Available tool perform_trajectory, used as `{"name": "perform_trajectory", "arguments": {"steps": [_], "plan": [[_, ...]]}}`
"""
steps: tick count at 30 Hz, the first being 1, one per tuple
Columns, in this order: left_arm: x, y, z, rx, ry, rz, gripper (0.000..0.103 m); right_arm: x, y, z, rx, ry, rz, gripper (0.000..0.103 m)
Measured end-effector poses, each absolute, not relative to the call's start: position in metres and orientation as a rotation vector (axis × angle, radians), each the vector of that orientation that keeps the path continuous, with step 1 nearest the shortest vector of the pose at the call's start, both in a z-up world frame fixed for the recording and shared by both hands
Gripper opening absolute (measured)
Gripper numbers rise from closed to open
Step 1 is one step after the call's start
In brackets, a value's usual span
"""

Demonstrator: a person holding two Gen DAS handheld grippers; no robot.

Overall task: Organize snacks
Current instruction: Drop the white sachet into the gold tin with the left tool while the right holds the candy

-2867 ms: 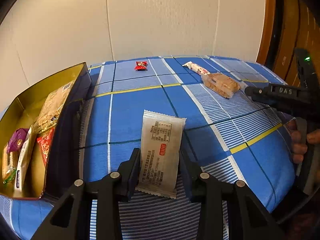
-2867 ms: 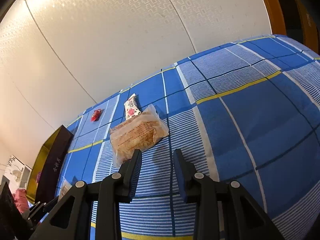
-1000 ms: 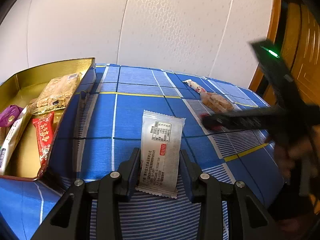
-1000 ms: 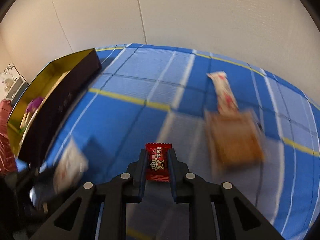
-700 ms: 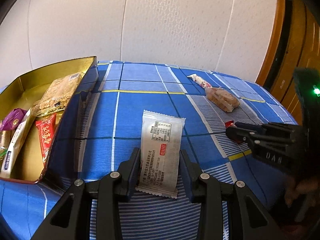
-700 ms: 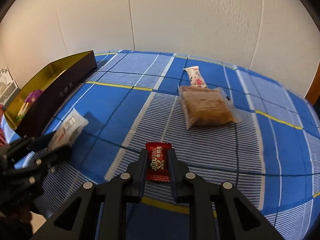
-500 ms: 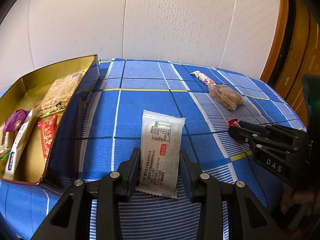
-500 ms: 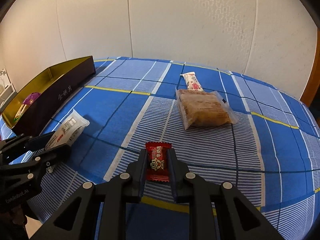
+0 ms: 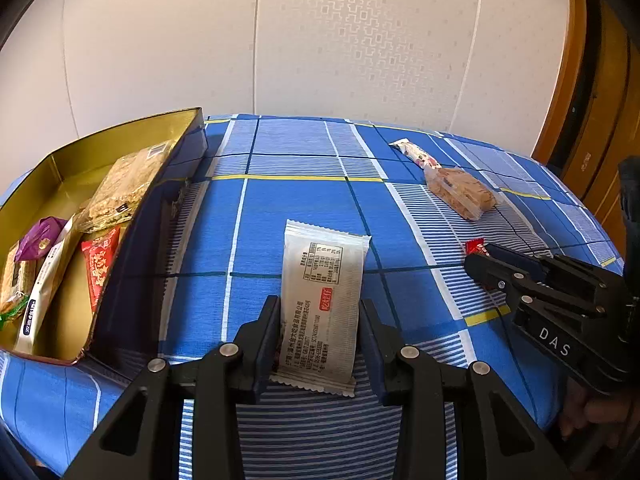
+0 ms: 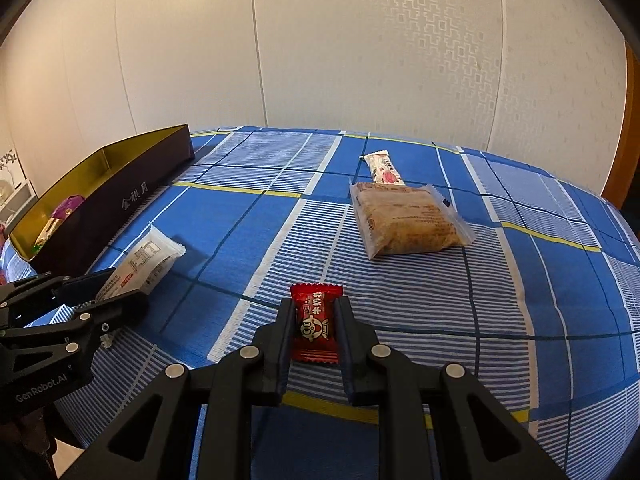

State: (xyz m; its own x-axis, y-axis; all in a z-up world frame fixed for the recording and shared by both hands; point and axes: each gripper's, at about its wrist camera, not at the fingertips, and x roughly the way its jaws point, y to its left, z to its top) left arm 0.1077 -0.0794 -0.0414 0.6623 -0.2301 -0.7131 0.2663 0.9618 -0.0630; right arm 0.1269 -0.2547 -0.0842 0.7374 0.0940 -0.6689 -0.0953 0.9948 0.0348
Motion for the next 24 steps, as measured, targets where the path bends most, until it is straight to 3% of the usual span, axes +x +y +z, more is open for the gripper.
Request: {"name": "perform_trajectory", "arguments": {"steps": [24], "plan": [[0.114,-0.066,-0.013,-0.122,0.803,-0.367,0.037,0.126,-0.255,-0.084,0.007,0.732,0.105,0.02]]}}
